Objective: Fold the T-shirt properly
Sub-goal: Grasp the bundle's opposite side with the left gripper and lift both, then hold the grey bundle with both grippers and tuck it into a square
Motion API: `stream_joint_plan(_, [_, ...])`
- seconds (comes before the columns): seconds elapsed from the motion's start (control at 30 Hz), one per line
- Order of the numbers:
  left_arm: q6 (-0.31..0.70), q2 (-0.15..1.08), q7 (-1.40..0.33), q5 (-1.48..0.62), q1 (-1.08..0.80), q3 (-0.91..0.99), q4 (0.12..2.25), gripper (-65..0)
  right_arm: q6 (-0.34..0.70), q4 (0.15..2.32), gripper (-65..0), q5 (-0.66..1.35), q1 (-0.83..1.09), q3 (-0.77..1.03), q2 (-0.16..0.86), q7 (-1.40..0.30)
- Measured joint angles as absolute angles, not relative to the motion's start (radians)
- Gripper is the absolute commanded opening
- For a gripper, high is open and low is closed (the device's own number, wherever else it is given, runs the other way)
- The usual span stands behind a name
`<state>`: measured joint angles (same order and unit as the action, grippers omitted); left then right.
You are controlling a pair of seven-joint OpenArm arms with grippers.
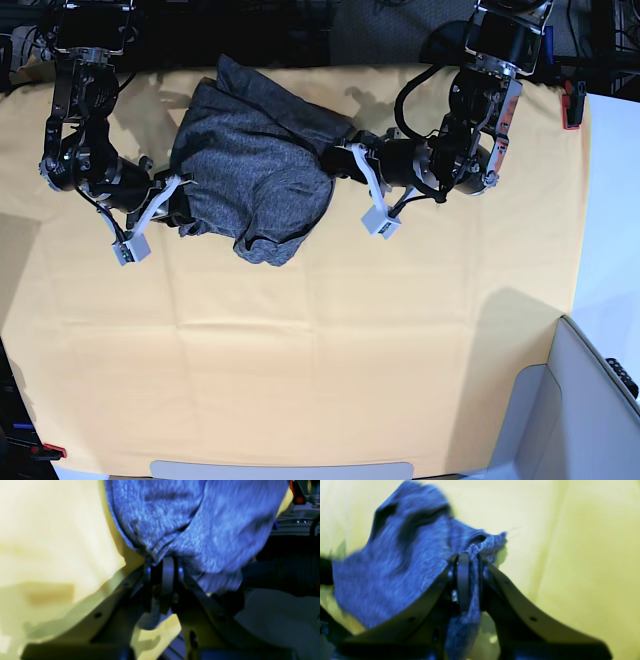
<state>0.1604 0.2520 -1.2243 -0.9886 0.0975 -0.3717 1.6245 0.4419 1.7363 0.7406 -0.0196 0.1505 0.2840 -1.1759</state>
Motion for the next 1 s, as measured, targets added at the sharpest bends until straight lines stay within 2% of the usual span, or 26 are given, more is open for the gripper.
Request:
stream_joint_plan(0.57, [0.16, 0.252, -1.216, -0.994, 0.332, -0.379, 1.349, -64.4, 0.442, 1.805, -65.0, 0.705, 0.12, 0.14, 0.271, -1.173])
stream_joint_plan(1.0, [0.16, 0.25, -1.191, -0.993, 0.377, -0.379, 1.334, -64.4, 0.438, 1.811, -65.0, 0.686, 0.11, -0.131, 0.287, -1.148])
